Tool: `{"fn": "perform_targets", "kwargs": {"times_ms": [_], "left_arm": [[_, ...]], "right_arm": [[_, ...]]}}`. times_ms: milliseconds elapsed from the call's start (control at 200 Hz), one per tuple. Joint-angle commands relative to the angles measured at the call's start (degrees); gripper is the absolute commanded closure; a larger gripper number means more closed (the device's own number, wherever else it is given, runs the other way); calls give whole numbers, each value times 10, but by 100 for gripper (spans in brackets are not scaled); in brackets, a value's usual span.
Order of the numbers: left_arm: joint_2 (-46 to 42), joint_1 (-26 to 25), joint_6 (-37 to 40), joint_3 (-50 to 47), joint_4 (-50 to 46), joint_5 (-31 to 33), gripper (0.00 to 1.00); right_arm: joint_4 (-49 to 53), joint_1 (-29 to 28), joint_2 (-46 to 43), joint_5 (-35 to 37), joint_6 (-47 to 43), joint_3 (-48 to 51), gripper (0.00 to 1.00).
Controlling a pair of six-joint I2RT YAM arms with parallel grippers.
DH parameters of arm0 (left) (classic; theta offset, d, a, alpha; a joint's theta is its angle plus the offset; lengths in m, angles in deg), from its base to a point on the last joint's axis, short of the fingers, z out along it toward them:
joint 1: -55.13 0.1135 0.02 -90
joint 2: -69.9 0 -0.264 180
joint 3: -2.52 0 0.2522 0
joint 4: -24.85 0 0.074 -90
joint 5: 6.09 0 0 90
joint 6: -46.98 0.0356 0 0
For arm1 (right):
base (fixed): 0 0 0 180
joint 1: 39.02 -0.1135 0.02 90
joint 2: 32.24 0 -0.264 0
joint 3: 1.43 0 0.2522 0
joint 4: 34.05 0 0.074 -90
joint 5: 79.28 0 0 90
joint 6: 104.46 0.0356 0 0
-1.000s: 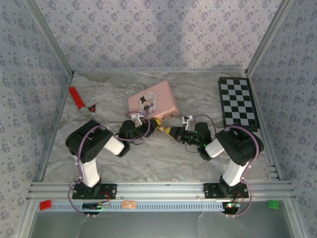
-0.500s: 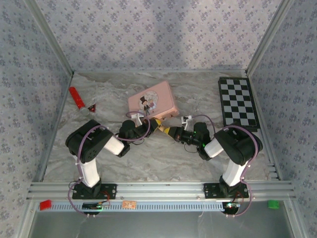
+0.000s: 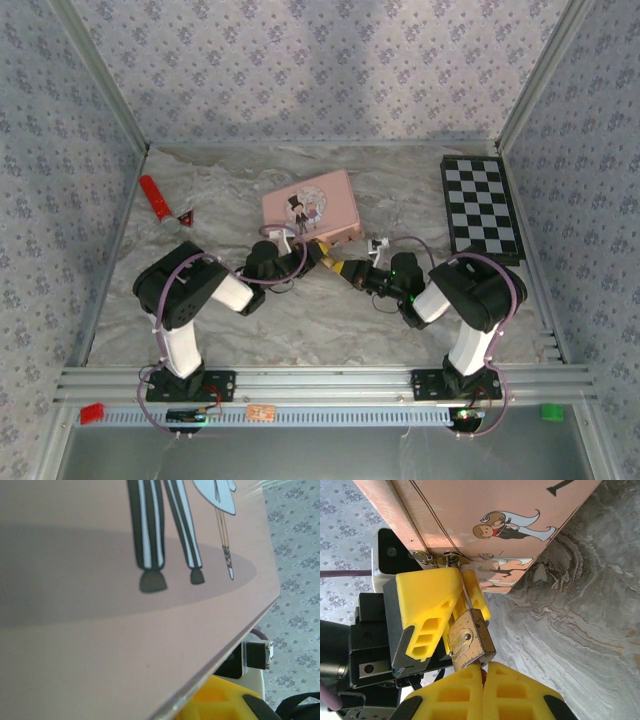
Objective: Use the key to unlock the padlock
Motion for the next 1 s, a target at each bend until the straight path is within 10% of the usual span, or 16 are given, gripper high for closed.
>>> {"fn": "perform_targets", "kwargs": {"times_ms": [0, 715, 994], "left_arm": [[8, -16, -47, 0, -84, -46, 83], [-25, -22, 3, 28, -243, -24, 78], [-29, -23, -11, 14, -214, -21, 56]], "right_arm": [[-30, -7, 11, 26, 0, 4, 100], [-27, -19, 12, 47, -1, 22, 100], [-26, -23, 19, 53, -2, 31, 100]]}}
